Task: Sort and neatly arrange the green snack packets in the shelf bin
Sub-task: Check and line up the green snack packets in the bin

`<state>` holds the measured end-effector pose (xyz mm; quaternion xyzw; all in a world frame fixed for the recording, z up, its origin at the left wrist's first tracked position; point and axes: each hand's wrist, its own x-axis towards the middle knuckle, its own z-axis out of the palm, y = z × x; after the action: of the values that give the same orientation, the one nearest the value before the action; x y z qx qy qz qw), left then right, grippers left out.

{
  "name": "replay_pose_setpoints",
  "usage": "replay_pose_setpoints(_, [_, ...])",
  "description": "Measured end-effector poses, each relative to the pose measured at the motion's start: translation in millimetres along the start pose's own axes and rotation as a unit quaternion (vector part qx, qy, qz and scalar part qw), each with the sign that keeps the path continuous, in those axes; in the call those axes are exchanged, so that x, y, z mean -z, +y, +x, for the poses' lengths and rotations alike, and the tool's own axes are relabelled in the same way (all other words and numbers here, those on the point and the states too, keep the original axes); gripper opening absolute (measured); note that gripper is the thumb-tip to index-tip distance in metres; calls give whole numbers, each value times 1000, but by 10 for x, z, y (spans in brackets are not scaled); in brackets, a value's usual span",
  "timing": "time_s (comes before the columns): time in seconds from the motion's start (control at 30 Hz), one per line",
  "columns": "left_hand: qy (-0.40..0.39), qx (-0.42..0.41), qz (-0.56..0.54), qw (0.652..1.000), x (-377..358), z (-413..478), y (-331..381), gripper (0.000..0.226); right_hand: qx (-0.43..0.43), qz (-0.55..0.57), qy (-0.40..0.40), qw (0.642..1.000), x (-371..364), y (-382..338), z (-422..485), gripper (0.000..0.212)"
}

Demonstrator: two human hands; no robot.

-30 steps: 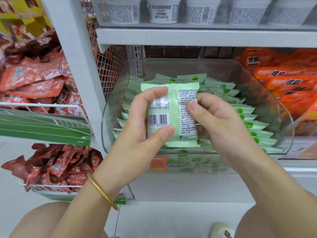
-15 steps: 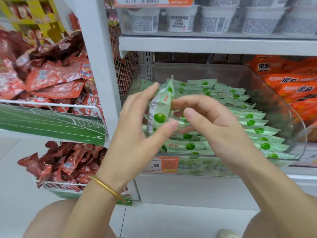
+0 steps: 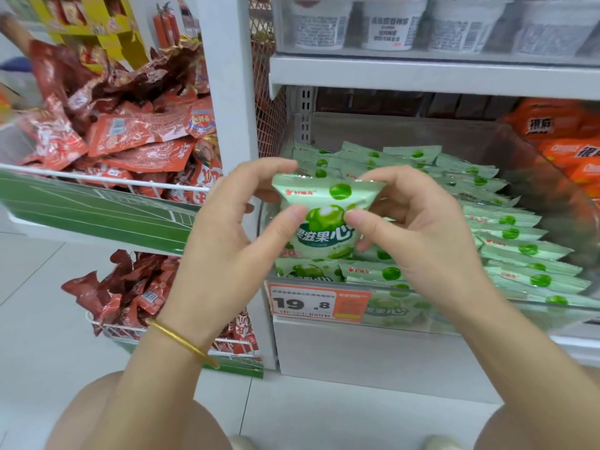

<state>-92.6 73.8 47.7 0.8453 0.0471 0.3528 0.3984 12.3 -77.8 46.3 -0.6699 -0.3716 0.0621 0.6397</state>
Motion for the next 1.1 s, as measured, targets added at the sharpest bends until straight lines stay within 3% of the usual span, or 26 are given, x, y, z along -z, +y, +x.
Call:
replay_pose_setpoints(0.13, [25, -4, -5, 1000, 51, -4, -30, 36, -2, -15, -6, 1000, -54, -33, -27, 31])
replay_pose_setpoints(0.33, [-15, -5, 59, 998, 61, -39, -80, 30, -18, -152, -22, 988, 2, -1, -33, 27])
replay_pose_setpoints(0.5, [-26, -15, 85, 996, 60, -40, -114, 28, -8, -183, -23, 983, 26, -30, -39, 24])
replay_pose_setpoints(0.63, [-49, -33, 149, 987, 28, -51, -150, 20, -5, -281, -88, 956, -13, 56, -49, 17])
replay_pose_setpoints(0.83, [-10, -65, 203, 977, -2, -31, -199, 19, 69, -414, -120, 899, -109, 155, -6, 16])
replay_pose_setpoints(1.1, [-37, -84, 259, 961, -51, -26, -241, 21, 47, -463, -200, 862, -115, 128, 64, 16])
